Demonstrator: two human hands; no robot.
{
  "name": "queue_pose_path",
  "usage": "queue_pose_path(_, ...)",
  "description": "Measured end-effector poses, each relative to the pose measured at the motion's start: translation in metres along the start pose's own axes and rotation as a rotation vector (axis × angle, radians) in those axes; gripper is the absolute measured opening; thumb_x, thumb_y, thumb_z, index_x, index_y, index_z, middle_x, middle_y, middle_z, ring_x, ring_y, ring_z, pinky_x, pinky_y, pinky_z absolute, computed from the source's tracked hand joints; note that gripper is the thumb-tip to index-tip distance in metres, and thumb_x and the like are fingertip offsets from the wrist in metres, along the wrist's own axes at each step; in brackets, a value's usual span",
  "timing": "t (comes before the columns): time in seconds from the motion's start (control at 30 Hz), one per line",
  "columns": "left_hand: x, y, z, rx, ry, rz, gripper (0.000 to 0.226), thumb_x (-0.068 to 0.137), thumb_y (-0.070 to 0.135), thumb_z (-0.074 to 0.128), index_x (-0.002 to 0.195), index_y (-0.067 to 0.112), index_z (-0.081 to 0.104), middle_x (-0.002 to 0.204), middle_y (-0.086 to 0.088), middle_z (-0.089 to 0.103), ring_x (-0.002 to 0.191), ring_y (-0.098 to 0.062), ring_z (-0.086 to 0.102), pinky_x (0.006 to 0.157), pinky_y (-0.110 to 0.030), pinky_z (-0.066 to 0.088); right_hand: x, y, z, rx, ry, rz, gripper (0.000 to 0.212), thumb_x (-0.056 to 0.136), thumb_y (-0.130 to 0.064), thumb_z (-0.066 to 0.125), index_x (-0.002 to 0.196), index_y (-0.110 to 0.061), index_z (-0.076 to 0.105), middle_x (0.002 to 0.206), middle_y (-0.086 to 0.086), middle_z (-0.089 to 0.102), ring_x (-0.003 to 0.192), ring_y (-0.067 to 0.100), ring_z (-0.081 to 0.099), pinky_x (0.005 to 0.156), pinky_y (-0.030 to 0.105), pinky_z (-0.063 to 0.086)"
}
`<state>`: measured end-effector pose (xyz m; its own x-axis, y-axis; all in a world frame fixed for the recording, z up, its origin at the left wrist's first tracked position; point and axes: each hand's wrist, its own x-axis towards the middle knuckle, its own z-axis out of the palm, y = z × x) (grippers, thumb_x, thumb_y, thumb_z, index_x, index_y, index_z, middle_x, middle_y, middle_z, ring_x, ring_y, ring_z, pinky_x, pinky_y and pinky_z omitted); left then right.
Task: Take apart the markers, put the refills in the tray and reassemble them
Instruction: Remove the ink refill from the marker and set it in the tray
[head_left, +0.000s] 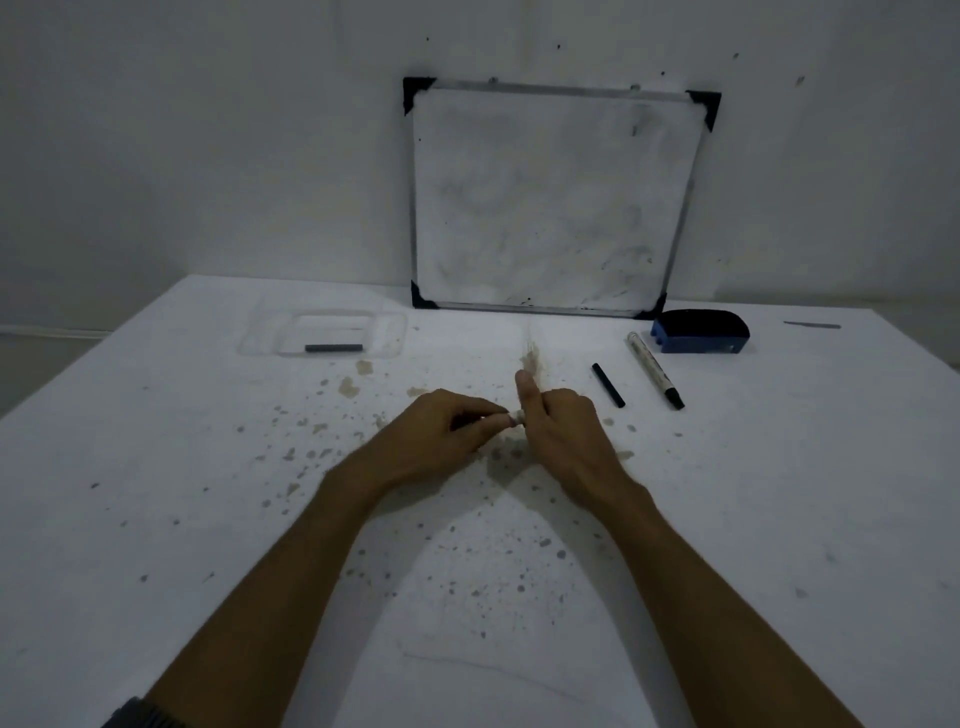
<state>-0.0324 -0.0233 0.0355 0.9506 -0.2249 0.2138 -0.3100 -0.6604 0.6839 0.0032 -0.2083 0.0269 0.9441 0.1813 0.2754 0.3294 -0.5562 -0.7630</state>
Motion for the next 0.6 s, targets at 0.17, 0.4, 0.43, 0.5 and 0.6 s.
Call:
queue_pose_path(0.17, 0.002, 0.003, 0.014, 0.297, 0.204, 0.248, 0.043, 0.100, 0.057, 0.051, 0.127, 0.033, 0.075, 0.109, 0.007, 0.082, 0.089, -0.007, 0.075, 0.076, -0.026, 0.060, 0.005, 0.005, -0.013, -0.002, -0.021, 0.135, 0.063, 0.108, -0.046, 0.036, 0.054, -0.018, 0.054, 0.051, -0.003, 0.054, 0.046, 0.005, 0.049, 0.047, 0.020, 0.037)
queue_pose_path(0.4, 0.000, 0.001, -0.015, -0.316, -0.170, -0.082, 0.043, 0.094, 0.071, 0.053, 0.105, 0.041, 0.082, 0.056, 0.015, 0.061, 0.044, -0.006, 0.040, 0.044, -0.019, 0.035, 0.005, 0.014, -0.018, 0.063, 0.236, -0.314, 0.046, 0.107, -0.019, 0.039, 0.066, -0.012, 0.059, 0.043, -0.011, 0.039, 0.030, 0.008, 0.038, 0.030, 0.020, 0.029)
queue_pose_path(0.43, -0.002, -0.003, -0.023, -0.336, -0.125, -0.107, 0.045, 0.093, 0.073, 0.053, 0.105, 0.040, 0.082, 0.056, 0.014, 0.060, 0.044, -0.006, 0.039, 0.043, -0.019, 0.033, 0.008, 0.017, -0.021, 0.112, 0.293, -0.238, 0.053, 0.109, -0.025, 0.038, 0.058, -0.018, 0.049, 0.043, -0.010, 0.039, 0.032, 0.008, 0.042, 0.032, 0.017, 0.028)
queue_pose_path(0.5, -0.005, -0.014, -0.034, -0.347, 0.014, -0.142, 0.042, 0.096, 0.068, 0.054, 0.107, 0.039, 0.081, 0.057, 0.013, 0.059, 0.044, -0.004, 0.038, 0.042, -0.017, 0.032, 0.010, 0.021, -0.023, 0.084, 0.276, -0.114, 0.060, 0.108, -0.043, 0.038, 0.055, -0.016, 0.042, 0.049, -0.001, 0.053, 0.044, 0.004, 0.054, 0.039, 0.019, 0.034)
queue_pose_path(0.6, -0.004, -0.024, -0.038, -0.390, 0.116, -0.169, 0.033, 0.102, 0.055, 0.054, 0.110, 0.036, 0.080, 0.062, 0.009, 0.056, 0.047, -0.006, 0.037, 0.044, -0.019, 0.031, 0.007, 0.023, -0.019, 0.050, 0.150, -0.062, 0.047, 0.100, -0.056, 0.050, 0.075, -0.018, 0.056, 0.071, 0.001, 0.070, 0.061, 0.005, 0.062, 0.051, 0.015, 0.045)
